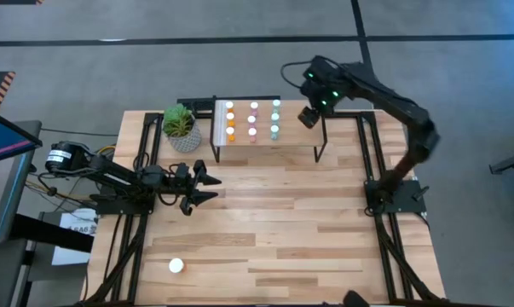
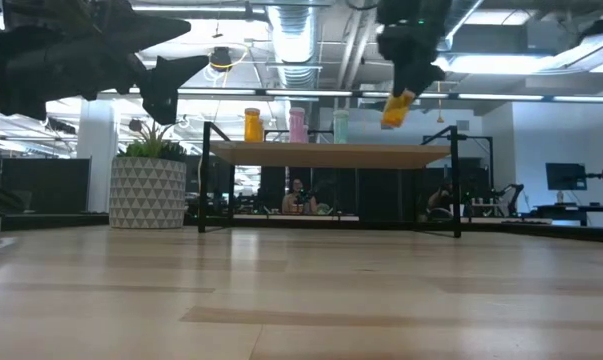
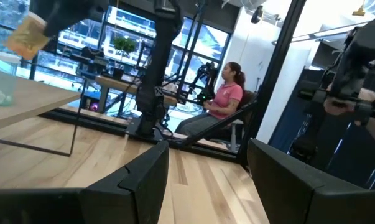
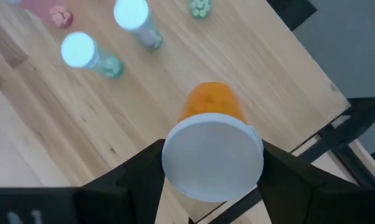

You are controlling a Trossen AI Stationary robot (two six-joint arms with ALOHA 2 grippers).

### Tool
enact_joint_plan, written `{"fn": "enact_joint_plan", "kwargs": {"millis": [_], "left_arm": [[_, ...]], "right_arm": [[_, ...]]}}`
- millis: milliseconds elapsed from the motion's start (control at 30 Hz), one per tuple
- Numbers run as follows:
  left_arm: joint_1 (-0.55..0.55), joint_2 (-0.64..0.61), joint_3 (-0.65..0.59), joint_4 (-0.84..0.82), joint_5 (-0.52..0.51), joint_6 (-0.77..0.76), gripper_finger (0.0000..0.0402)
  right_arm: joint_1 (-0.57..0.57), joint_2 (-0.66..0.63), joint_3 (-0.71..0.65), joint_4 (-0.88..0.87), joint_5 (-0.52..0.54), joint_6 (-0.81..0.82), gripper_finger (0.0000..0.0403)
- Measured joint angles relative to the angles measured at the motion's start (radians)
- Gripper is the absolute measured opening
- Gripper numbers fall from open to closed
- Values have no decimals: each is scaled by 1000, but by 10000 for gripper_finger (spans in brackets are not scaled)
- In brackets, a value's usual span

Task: Pick and place medicine bottles onto shelf by color
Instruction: Put the right big orange pill bottle on the shelf

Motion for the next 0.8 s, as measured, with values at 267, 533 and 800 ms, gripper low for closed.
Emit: {"fn": "enact_joint_plan", "kwargs": {"millis": [267, 533, 800], "left_arm": [[0, 0, 45, -38, 5, 1, 208], [-3, 0, 82, -100, 9, 2, 208], [-3, 0, 88, -132, 15, 8, 208]], "right_arm": [[-57, -58, -122, 38, -36, 23, 248], [-65, 123, 38, -89, -40, 14, 248], [-71, 290, 270, -212, -46, 12, 248]]}}
